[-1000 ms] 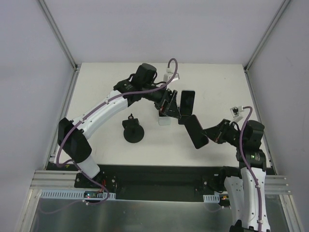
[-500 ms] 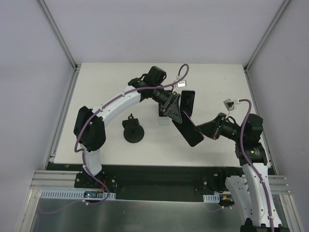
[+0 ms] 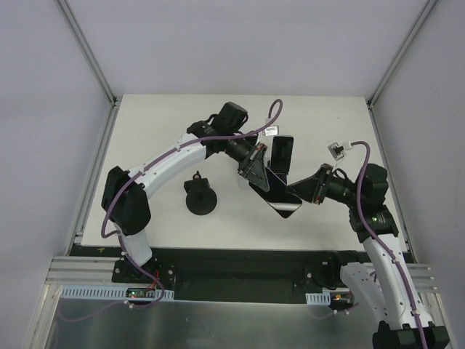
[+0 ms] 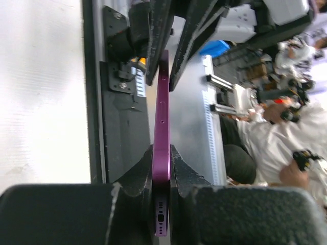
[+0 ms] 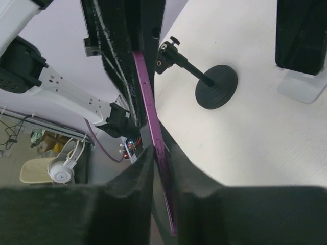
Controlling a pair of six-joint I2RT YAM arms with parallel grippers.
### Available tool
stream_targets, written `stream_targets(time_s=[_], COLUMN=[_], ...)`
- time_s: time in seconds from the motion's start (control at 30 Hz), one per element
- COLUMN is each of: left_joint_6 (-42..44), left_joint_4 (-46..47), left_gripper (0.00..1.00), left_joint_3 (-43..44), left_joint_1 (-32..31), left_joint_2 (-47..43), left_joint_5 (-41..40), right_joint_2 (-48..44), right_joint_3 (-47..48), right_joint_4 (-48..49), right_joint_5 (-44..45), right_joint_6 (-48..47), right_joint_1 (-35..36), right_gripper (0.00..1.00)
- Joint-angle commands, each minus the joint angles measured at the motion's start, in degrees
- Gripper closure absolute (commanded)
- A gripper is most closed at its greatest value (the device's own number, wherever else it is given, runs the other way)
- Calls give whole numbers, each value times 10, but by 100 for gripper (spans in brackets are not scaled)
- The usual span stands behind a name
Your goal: Place the phone on the phone stand
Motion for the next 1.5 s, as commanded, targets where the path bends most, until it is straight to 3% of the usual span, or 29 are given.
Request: stream_targets(time_s=[0.0, 0.07, 0.1, 0.13, 0.3, 0.33, 0.4, 0.43, 0.57, 0.7, 0.8, 1.03, 1.47], left_joint_6=[-23, -46, -56, -62, -83, -86, -98, -103, -112, -106, -92, -63, -41], left_joint_4=[25, 26, 25, 26, 91, 114, 188, 213, 313, 371, 403, 422, 454], left_gripper=[100, 100, 100, 100, 100, 100, 100, 100, 100, 100, 100, 100, 100], left_joint_3=[-18, -33, -43, -64, -171, -224, -277, -319, -396, -442, -472, -499, -522], left_joint_1=[-5, -2, 1, 1, 1, 1, 1, 1, 0, 0, 0, -1, 0], left_joint_2=[-101, -132, -170, -191, -349, -374, -445, -467, -561, -607, -631, -666, -690], left_joint_5=[-106, -179, -273, -331, -594, -618, -669, -700, -710, -717, -720, -732, -711], right_joint_2=[17, 21, 22, 18, 6, 8, 15, 24, 79, 167, 233, 292, 349], right_joint_3=[30, 16, 11, 3, -58, -68, -63, -50, 28, 130, 177, 242, 289], right_joint_4=[46, 66, 66, 64, 122, 153, 192, 191, 188, 190, 176, 148, 136], right_joint_5=[68, 100, 118, 154, 278, 314, 370, 437, 604, 658, 683, 754, 763], right_joint_6=[48, 82, 118, 139, 325, 382, 410, 414, 411, 436, 464, 472, 489], right_joint_1=[10, 10, 10, 11, 43, 78, 130, 194, 361, 461, 489, 527, 528], right_gripper=[40, 18, 5, 0, 4, 4, 4, 4, 4, 4, 4, 4, 4])
